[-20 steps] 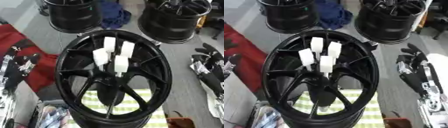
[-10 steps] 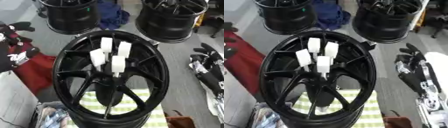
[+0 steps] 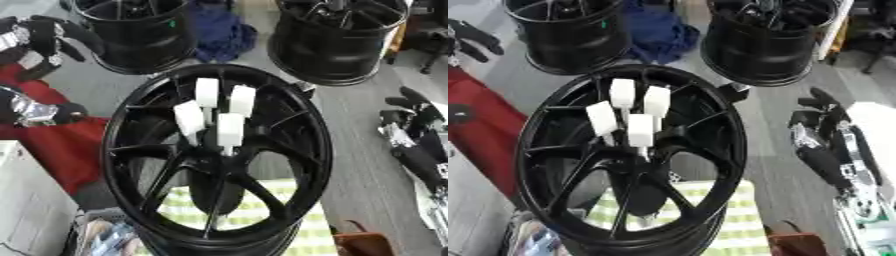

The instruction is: Pull the pin out of the wheel hub.

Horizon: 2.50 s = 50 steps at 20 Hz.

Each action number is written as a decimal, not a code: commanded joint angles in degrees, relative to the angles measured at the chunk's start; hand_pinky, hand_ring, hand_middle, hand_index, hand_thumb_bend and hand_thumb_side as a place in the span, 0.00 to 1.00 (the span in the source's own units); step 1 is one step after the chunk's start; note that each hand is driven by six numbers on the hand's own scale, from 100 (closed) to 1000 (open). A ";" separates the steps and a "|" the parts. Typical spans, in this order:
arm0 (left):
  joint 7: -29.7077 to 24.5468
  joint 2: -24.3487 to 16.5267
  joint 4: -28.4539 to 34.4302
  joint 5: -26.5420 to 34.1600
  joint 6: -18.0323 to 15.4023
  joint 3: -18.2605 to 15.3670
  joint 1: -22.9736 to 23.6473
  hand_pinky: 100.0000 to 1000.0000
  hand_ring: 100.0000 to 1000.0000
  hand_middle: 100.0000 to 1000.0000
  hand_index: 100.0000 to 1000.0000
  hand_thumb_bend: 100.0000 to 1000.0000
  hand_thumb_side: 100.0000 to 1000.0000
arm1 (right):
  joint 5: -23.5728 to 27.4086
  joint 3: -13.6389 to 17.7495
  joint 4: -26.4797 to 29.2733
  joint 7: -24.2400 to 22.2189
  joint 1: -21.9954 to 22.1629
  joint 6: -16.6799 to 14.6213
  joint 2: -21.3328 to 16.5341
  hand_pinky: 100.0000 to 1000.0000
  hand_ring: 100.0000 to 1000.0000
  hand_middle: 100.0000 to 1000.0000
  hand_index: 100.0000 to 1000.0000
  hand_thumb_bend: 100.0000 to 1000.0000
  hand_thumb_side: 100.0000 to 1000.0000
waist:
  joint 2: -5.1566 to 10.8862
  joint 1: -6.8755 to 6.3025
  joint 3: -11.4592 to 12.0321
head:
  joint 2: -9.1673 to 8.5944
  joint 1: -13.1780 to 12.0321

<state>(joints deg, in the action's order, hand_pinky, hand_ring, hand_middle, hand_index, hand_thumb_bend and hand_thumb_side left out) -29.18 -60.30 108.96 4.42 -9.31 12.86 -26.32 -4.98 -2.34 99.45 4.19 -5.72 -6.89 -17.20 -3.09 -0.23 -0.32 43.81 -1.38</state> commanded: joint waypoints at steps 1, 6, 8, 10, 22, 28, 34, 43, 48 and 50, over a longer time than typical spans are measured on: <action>-5.06 -3.09 -0.54 -1.33 -2.47 1.82 -3.15 0.77 0.00 0.73 0.87 0.48 0.38 | -0.48 0.02 0.83 -0.24 -0.34 -0.11 -1.78 0.76 0.74 0.77 0.94 0.00 0.33 | 1.01 -0.26 -0.03 | 0.31 0.36; -15.55 -1.36 -2.43 -3.97 -6.08 5.31 -8.79 0.79 0.00 0.76 0.90 0.31 0.20 | -0.43 -0.03 0.60 -0.43 -0.03 -0.14 -2.08 0.76 0.74 0.77 0.94 0.00 0.33 | 1.44 -0.50 0.02 | 0.31 0.69; -19.76 -0.31 -3.39 -4.27 -6.85 6.61 -10.82 0.80 0.00 0.76 0.90 0.25 0.12 | -0.40 -0.06 0.53 -0.52 0.04 -0.16 -2.17 0.76 0.74 0.77 0.94 0.00 0.33 | 1.55 -0.57 0.03 | 0.31 0.77; -22.06 0.58 -4.30 -4.69 -7.39 8.03 -12.40 0.80 0.00 0.77 0.90 0.23 0.09 | -0.38 -0.07 0.47 -0.56 0.09 -0.17 -2.25 0.76 0.74 0.77 0.94 0.00 0.33 | 1.61 -0.63 0.02 | 0.31 0.82; -22.79 6.52 -10.73 -12.24 -13.05 17.75 -18.74 0.81 0.00 0.79 0.90 0.16 0.02 | -0.27 -0.26 0.15 -0.81 0.13 -0.21 -2.55 0.76 0.74 0.77 0.94 0.00 0.34 | 1.61 -1.01 -0.53 | 0.31 0.93; -22.79 9.51 -14.18 -16.70 -15.94 20.03 -20.86 0.82 0.00 0.82 0.91 0.13 0.01 | -0.16 -0.34 0.01 -0.91 0.13 -0.29 -2.53 0.76 0.74 0.77 0.94 0.00 0.34 | 1.59 -1.15 -0.58 | 0.31 0.93; -22.79 12.92 -18.18 -20.39 -18.54 21.05 -22.74 0.83 0.00 0.85 0.92 0.11 0.00 | -0.07 -0.36 -0.09 -0.95 0.18 -0.36 -2.30 0.76 0.74 0.77 0.94 0.00 0.34 | 1.62 -1.07 -0.55 | 0.31 0.91; -22.79 16.14 -21.91 -22.69 -20.78 21.98 -24.58 0.81 0.00 0.84 0.91 0.08 0.00 | 0.05 -0.46 -0.22 -1.08 0.12 -0.47 -2.15 0.76 0.74 0.77 0.94 0.00 0.34 | 1.39 -1.08 -0.80 | 0.31 0.61; -22.79 16.75 -23.11 -23.34 -21.63 22.72 -24.84 0.78 0.00 0.82 0.91 0.07 0.00 | 0.08 -0.44 -0.25 -1.09 0.08 -0.52 -2.18 0.76 0.74 0.77 0.94 0.00 0.34 | 1.22 -1.14 -1.01 | 0.31 0.68; -22.79 16.91 -23.41 -23.38 -21.80 22.95 -24.93 0.76 0.00 0.82 0.91 0.07 0.00 | 0.08 -0.44 -0.26 -1.10 0.03 -0.53 -2.18 0.76 0.74 0.77 0.94 0.00 0.34 | 1.20 -1.16 -1.04 | 0.31 0.72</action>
<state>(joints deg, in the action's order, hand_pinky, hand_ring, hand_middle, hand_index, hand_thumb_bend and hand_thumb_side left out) -42.63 -42.77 85.47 -18.71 -21.39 35.80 -49.94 -4.89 -2.88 98.69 3.27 -5.02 -7.25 -18.43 -2.27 -1.35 -1.33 44.20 -0.62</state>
